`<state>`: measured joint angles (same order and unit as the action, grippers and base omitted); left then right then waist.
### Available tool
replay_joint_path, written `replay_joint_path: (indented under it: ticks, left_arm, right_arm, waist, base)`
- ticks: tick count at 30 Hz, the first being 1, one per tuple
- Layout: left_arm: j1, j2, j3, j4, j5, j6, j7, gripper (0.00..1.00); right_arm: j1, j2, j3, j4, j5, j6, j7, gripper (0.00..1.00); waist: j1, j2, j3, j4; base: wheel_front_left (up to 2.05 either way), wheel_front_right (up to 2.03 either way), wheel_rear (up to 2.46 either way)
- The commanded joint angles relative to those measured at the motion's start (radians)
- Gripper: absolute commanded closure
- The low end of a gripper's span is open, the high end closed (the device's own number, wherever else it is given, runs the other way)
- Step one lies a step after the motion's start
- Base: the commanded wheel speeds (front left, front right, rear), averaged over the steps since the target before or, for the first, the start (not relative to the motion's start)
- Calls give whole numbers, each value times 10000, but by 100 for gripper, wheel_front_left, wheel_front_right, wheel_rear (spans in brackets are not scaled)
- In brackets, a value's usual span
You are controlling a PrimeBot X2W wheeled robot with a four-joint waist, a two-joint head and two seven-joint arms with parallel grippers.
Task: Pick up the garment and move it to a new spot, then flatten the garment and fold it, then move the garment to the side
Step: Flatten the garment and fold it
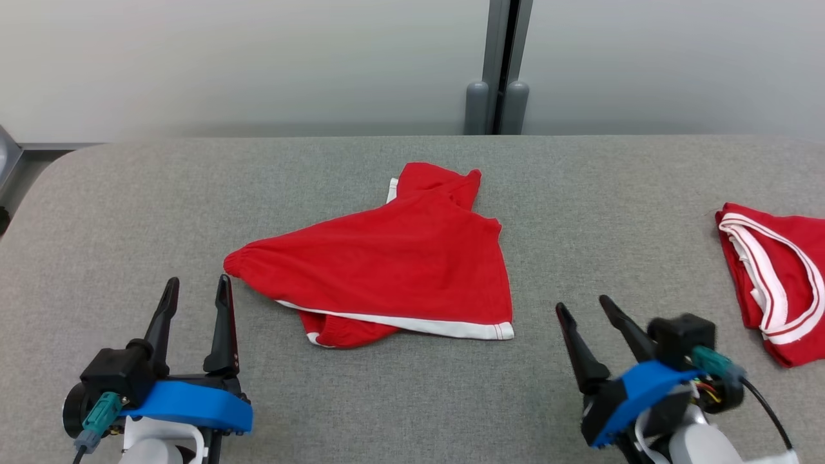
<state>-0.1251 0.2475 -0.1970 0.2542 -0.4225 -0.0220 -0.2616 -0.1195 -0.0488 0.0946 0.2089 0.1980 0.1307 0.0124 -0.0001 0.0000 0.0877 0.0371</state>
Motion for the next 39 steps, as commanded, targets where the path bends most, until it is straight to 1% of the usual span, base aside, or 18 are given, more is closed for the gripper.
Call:
replay_joint_path:
  ticks: [1,4,9,13,19,20,21,22,23,24,25,28,31,32,34,37,39]
  left_arm:
    - [-40,-80,88,27,89,-59,-41,0]
    - [-185,-193,168,158,219,-220,-43,0]
    - [-415,-467,152,389,400,-411,-42,0]
    - [-589,-574,198,681,490,-568,-42,0]
    - [-695,-796,309,861,701,-669,-42,0]
    - [-699,-821,332,877,728,-695,-43,0]
    - [-703,-840,362,897,754,-719,-43,0]
    - [-706,-852,402,914,782,-741,-43,0]
    - [-709,-876,430,934,806,-744,-43,0]
    - [-708,-898,456,955,821,-763,-43,0]
    - [-703,-927,476,968,833,-772,-43,0]
    - [-648,-993,560,993,910,-829,-43,0]
    - [-519,-1021,699,999,944,-847,-43,0]
    - [-481,-1020,738,990,959,-860,-43,0]
    - [-371,-1011,868,916,1005,-889,-43,0]
    - [-201,-991,1017,852,1041,-916,-43,0]
    - [-129,-1000,1060,785,1079,-935,-43,0]
  right_arm:
    - [-370,-28,202,307,101,1,254,0]
    - [-1144,-27,639,1098,525,1,712,0]
    - [-2313,-28,775,2810,650,3,1269,0]
    - [-3053,-33,929,4044,707,1,1313,0]
    - [-3864,-28,946,5572,272,1,1313,0]
    - [-3924,-28,1060,5751,346,1,1347,3]
    - [-3972,-28,1226,5906,499,3,1380,27]
    - [-4035,-24,1408,6041,625,3,1406,56]
    - [-4076,-16,1591,6148,757,3,1406,63]
    - [-4138,-15,1739,6247,868,3,1367,87]
    - [-4213,-16,1849,6358,920,3,1335,100]
    - [-4452,-22,1916,6557,1066,1,1019,100]
    - [-4645,-48,1515,6619,1069,1,534,100]
    - [-4646,-44,1288,6643,978,1,407,100]
    - [-4518,-43,430,6526,384,1,119,100]
    - [-4178,-178,-600,6119,-428,1,75,100]
    - [-3929,-221,-1215,5705,-855,1,234,100]
  waist:
    - [1,0,89,70]
    - [1,0,282,191]
    - [1,0,589,541]
    - [1,0,789,767]
    - [1,0,924,972]
    - [1,0,930,989]
    - [1,0,936,999]
    - [1,0,944,1000]
    - [1,0,948,994]
    - [1,0,950,984]
    - [1,0,951,970]
    - [1,0,930,907]
    - [1,0,833,777]
    - [1,0,786,718]
    - [1,0,615,496]
    - [1,0,476,248]
    - [1,0,422,100]
  base:
    - [0,0,0]
    - [0,0,0]
    - [0,0,0]
    - [0,0,0]
    - [0,0,0]
    - [0,0,0]
    - [0,0,0]
    - [0,0,0]
    - [0,0,0]
    - [0,0,0]
    - [0,0,0]
    - [0,0,0]
    - [0,0,0]
    - [0,0,0]
    - [0,0,0]
    - [0,0,0]
    - [0,0,0]
